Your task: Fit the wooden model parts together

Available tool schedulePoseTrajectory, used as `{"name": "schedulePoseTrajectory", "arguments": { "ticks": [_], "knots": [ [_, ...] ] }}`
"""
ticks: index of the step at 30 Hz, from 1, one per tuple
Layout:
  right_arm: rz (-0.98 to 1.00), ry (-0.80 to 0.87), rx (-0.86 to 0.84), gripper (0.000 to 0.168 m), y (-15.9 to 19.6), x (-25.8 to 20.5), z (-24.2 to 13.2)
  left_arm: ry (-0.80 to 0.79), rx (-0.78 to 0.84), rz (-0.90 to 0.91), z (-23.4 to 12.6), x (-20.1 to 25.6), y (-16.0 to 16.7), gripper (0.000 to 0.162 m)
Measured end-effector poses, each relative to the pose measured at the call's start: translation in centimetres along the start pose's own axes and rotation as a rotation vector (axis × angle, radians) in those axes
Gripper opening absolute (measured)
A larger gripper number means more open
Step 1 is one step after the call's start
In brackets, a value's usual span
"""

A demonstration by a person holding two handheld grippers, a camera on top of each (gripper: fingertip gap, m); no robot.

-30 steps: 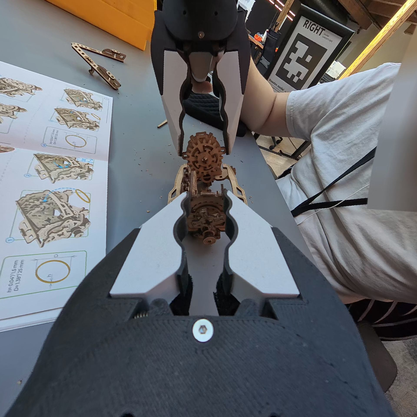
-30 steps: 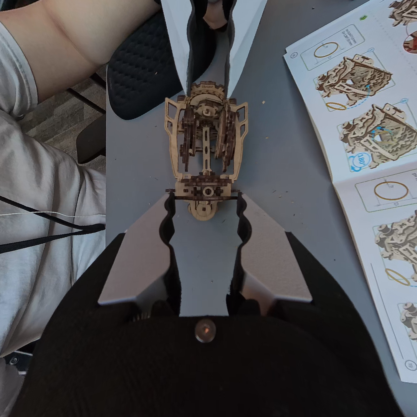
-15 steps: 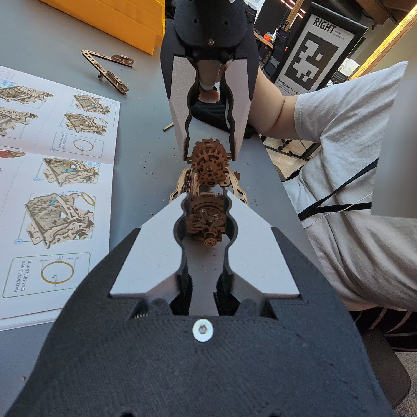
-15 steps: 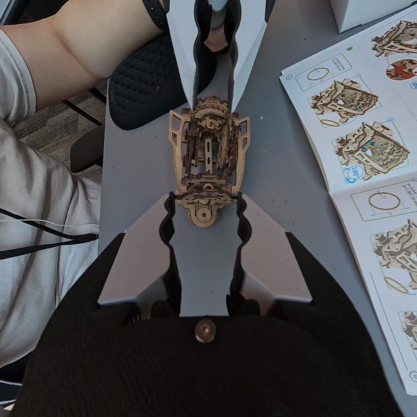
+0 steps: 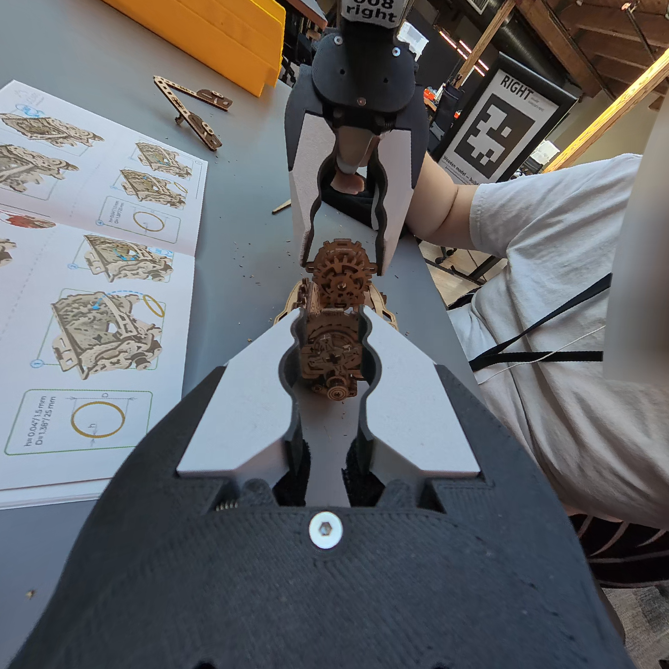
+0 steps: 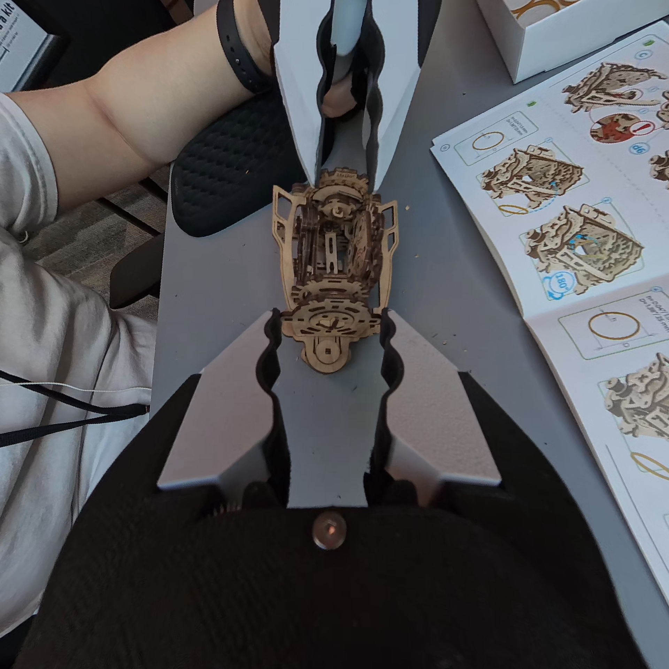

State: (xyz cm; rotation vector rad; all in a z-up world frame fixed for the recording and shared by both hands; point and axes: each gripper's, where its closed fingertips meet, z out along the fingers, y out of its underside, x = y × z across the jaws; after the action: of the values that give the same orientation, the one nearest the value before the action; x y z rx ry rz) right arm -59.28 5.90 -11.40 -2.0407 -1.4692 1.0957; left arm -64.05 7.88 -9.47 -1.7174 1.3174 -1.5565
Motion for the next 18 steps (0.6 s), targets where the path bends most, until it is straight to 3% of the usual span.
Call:
{"name": "schedulePoseTrajectory", "arguments": {
  "ticks": [18],
  "knots": [
    [-0.089, 0.026, 0.030, 0.054, -0.23, -0.06, -0.27, -0.007, 0.000, 0.002, 0.03, -0.04, -0.01, 0.025]
  ]
}}
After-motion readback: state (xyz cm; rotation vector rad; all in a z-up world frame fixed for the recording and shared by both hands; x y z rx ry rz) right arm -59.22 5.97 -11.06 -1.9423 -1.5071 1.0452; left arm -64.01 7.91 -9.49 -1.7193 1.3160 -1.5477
